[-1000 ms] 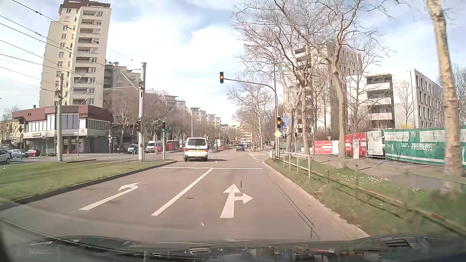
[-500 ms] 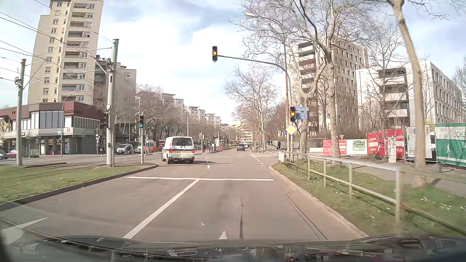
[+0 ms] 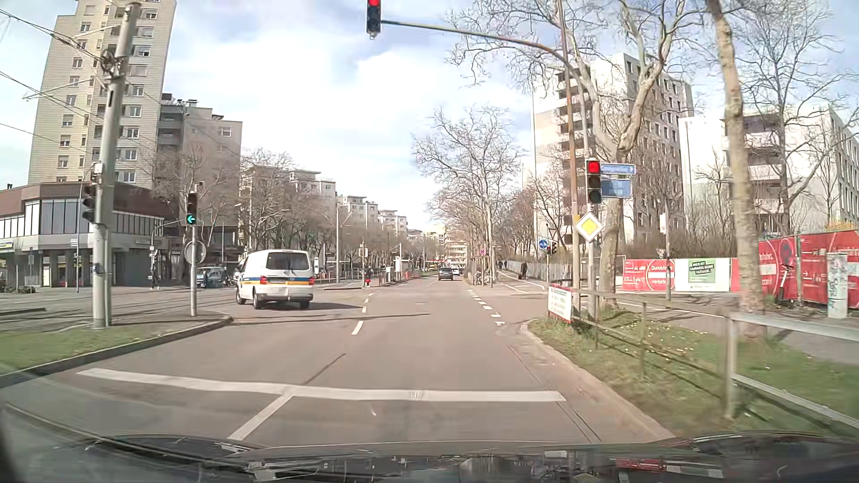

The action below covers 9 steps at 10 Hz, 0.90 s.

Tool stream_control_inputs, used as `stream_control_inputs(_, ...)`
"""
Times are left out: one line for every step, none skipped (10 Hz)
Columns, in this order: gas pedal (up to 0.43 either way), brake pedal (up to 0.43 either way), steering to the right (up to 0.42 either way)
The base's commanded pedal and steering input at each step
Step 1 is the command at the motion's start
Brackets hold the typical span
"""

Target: Follow the waypoints while adhering to traffic rules and regulations

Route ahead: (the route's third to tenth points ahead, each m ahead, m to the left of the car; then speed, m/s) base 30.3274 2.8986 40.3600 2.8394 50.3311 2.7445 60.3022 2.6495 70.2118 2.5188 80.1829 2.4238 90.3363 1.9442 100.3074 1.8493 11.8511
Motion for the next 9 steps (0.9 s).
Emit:
stream_control_inputs(0.098,0.000,0.001)
stream_control_inputs(0.098,0.000,0.001)
stream_control_inputs(0.098,0.000,0.001)
stream_control_inputs(0.098,0.000,0.001)
stream_control_inputs(0.087,0.000,0.001)
stream_control_inputs(0.087,0.000,0.001)
stream_control_inputs(0.087,0.000,0.001)
stream_control_inputs(0.087,0.000,0.001)
stream_control_inputs(0.079,0.000,0.001)
